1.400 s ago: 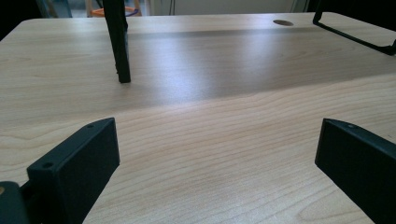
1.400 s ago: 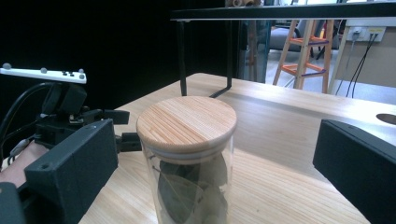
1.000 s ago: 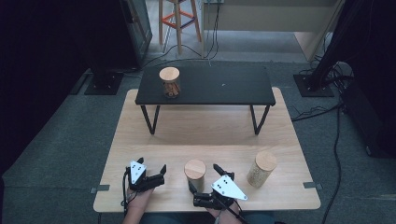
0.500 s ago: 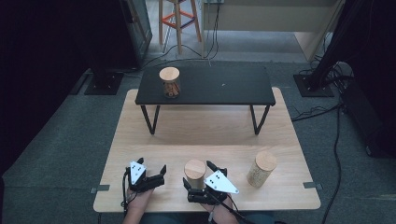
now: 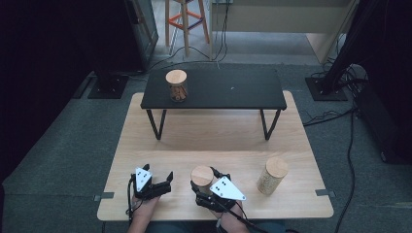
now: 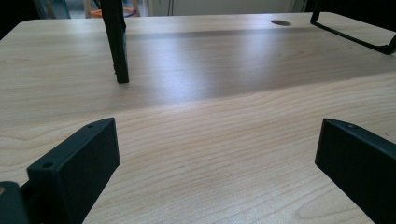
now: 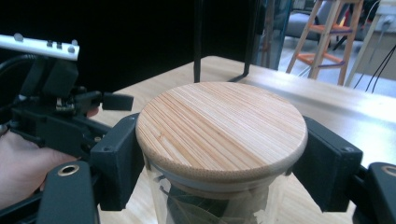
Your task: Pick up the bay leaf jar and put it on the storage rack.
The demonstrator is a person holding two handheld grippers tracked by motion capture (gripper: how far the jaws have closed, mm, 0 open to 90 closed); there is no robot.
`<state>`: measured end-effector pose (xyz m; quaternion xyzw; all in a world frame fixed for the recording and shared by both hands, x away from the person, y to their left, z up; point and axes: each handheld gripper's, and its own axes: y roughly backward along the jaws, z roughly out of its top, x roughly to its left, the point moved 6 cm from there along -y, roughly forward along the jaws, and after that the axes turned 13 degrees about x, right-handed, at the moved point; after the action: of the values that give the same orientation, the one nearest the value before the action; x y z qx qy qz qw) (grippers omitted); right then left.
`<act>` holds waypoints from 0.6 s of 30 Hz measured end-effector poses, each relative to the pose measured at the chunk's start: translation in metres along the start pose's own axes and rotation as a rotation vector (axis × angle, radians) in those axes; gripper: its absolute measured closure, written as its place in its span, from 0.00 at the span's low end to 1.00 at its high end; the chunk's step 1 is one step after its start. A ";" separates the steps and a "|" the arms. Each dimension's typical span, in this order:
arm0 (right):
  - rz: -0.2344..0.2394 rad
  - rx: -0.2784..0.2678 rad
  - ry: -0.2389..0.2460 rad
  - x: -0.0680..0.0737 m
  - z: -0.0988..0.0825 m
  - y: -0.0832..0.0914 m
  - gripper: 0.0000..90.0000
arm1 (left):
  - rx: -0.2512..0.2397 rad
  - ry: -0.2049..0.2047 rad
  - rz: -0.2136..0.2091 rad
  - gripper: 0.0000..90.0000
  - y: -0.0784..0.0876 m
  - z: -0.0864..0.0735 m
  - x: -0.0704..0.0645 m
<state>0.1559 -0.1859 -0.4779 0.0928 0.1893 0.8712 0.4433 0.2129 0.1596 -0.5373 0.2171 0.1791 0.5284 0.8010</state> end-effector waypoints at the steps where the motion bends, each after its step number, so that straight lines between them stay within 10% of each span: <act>1: 0.006 -0.010 -0.004 -0.001 0.002 0.002 0.27 | 0.000 -0.003 0.000 0.00 0.000 0.000 0.000; 18: -0.041 -0.049 -0.024 -0.020 0.070 0.027 0.27 | -0.002 -0.006 0.004 0.00 -0.001 0.000 -0.001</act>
<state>0.1707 -0.1994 -0.4031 0.0883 0.1645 0.8651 0.4656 0.2127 0.1584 -0.5377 0.2180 0.1759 0.5295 0.8008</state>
